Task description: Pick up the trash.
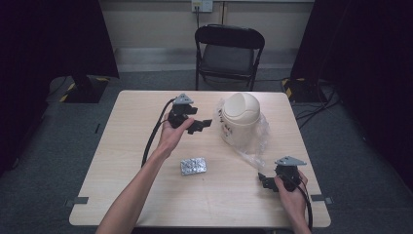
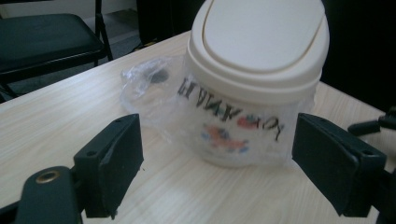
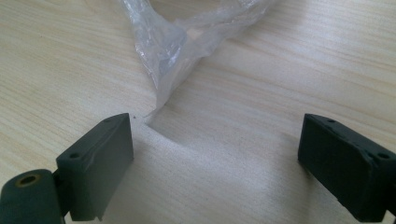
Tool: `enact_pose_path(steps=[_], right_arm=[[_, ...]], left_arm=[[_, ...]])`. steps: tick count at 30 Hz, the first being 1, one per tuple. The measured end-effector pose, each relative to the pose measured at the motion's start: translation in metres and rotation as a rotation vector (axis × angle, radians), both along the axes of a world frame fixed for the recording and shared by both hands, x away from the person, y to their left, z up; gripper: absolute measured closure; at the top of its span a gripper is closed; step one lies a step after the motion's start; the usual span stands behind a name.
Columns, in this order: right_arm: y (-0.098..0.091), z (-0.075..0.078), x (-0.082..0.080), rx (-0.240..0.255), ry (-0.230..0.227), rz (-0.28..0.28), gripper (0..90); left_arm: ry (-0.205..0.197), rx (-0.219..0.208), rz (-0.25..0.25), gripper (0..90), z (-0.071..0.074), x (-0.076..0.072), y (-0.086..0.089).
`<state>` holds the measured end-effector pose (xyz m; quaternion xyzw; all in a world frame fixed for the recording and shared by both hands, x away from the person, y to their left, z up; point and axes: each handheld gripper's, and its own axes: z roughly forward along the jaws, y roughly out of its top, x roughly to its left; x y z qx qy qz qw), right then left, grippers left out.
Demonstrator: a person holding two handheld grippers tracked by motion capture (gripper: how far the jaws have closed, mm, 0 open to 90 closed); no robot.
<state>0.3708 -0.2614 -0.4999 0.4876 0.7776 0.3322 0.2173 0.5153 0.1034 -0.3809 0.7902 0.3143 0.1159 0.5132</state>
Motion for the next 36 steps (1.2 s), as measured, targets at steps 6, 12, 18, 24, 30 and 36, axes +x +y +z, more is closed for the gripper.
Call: enact_pose_path(steps=[6,12,18,24,30,36], right_arm=[[0.000,0.000,0.000,0.000,-0.001,0.001,9.5],[0.000,0.000,0.000,0.000,-0.001,0.001,9.5],[0.000,0.000,0.000,-0.002,0.000,0.000,9.5],[0.000,0.000,0.000,-0.003,-0.002,0.000,9.5],[0.000,0.000,0.000,-0.001,-0.003,0.002,9.5],[0.000,0.000,0.000,-0.002,-0.003,0.002,9.5]], left_arm=[[-0.008,0.009,0.001,17.8,0.003,0.016,-0.009],[-0.017,0.034,-0.020,17.6,0.005,0.037,-0.027],[-0.022,0.069,-0.033,18.2,0.005,0.053,-0.048],[-0.006,0.056,-0.022,18.6,0.002,0.064,-0.057],[0.034,0.050,-0.029,18.2,-0.012,0.075,-0.067],[0.037,0.035,-0.027,17.8,-0.013,0.082,-0.075]])
